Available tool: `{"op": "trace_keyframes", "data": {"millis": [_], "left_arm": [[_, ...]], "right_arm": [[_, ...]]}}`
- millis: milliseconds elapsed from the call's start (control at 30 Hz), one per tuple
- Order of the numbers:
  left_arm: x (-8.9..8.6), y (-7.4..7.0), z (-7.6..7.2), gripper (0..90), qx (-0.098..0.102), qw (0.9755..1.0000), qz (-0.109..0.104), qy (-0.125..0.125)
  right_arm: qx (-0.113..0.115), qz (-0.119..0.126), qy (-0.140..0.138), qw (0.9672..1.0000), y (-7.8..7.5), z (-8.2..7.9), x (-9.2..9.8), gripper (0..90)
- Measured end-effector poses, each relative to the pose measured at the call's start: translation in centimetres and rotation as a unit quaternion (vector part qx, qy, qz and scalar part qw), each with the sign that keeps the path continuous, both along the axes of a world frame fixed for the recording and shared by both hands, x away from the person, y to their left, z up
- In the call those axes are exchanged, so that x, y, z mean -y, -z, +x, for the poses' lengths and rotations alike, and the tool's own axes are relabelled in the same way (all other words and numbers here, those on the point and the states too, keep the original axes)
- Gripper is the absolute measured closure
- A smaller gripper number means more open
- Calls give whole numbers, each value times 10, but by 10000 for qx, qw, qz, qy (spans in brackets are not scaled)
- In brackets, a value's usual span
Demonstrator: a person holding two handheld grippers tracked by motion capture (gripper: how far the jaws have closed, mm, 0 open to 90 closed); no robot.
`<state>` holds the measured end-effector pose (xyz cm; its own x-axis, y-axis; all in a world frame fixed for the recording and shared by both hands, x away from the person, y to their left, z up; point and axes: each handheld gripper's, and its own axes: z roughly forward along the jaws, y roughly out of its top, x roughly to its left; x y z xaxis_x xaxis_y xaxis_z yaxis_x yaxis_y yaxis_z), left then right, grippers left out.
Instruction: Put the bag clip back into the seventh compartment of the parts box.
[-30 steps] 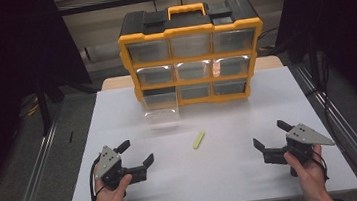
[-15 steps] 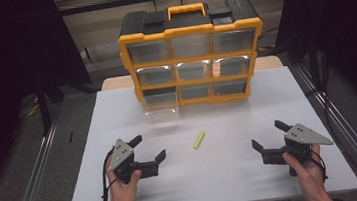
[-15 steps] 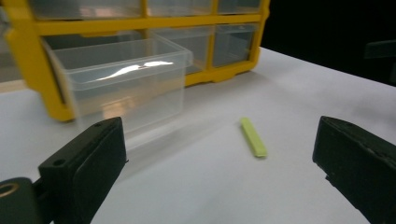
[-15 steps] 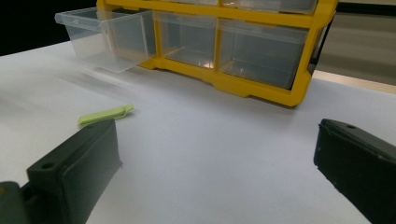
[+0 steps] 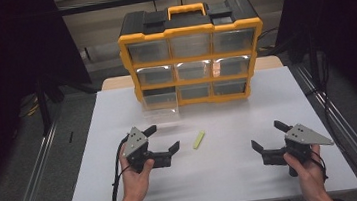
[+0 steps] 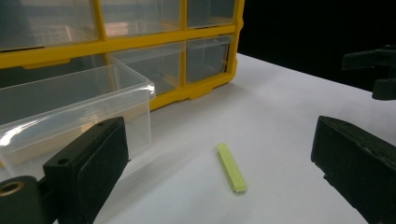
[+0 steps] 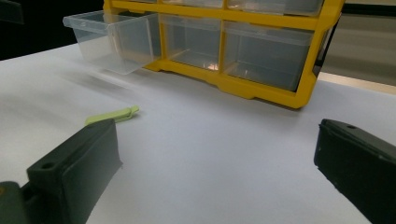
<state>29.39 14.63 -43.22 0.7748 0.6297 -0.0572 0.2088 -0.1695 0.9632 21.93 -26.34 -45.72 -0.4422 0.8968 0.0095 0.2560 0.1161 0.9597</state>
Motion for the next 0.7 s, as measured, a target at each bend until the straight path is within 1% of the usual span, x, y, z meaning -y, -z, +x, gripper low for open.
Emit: {"op": "trace_keyframes", "data": {"millis": [33, 67, 100, 133, 167, 200, 267, 300, 333, 367, 400, 433, 467, 500, 533, 567, 600, 667, 700], "left_arm": [[0, 0, 0, 41, 0, 10000, 0, 0], [6, 2, 3, 41, -104, 9999, 41, 42], [9, 3, 4, 41, -150, 9998, 146, 45], [9, 3, 4, 42, -150, 9998, 146, 45], [13, 4, 4, 42, -169, 9996, 205, 69], [19, 4, 6, 60, -156, 9989, 420, 163], [23, 4, 6, 59, -141, 9988, 432, 170], [28, 3, 9, 59, -127, 9984, 469, 280], [31, 2, 10, 60, -140, 9984, 476, 263], [34, 2, 12, 59, -172, 9984, 438, 301], [36, 1, 14, 58, -236, 9979, 448, 392], [36, 1, 14, 58, -236, 9979, 448, 392], [42, 1, 20, 57, -445, 9963, 481, 551], [42, 1, 20, 57, -445, 9963, 481, 551], [44, 0, 23, 57, -539, 9945, 560, 699], [51, 1, 29, 56, -641, 9925, 689, 786], [53, 2, 32, 55, -702, 9913, 682, 875], [58, 3, 35, 56, -818, 9902, 776, 820], [58, 3, 35, 56, -818, 9902, 776, 820]], "right_arm": [[0, 0, 0, 10000, 0, 0, 0, 0], [16, 1, -18, 10000, 0, -1, 0, 0], [10, -3, -17, 10000, 0, -1, 0, 0], [12, -5, -30, 10000, 0, 0, 0, 0], [12, -5, -30, 10000, 0, 0, 0, 0], [-11, 8, -38, 10000, 0, 0, -1, 0], [-9, 7, -36, 10000, 0, 0, -1, 0], [-6, 22, -14, 10000, 0, 0, -1, 0], [-11, 23, -13, 10000, 0, 0, -1, 0], [-12, 14, -25, 10000, 0, 0, 0, 0], [-18, 17, -21, 10000, 0, 0, 0, 0], [-15, 14, -24, 10000, 0, 0, 0, 0], [-20, 16, -33, 10000, 0, 0, 0, 0], [-20, 16, -33, 10000, 0, 0, 0, 0], [-25, 14, -30, 10000, 0, 0, 0, 0], [-20, 12, -40, 10000, 0, -1, -1, 0], [-25, 16, -44, 10000, 0, -1, 0, 0], [-18, 31, -57, 10000, 0, 0, 0, 0], [-20, 32, -61, 10000, 0, 0, 0, 0]]}}
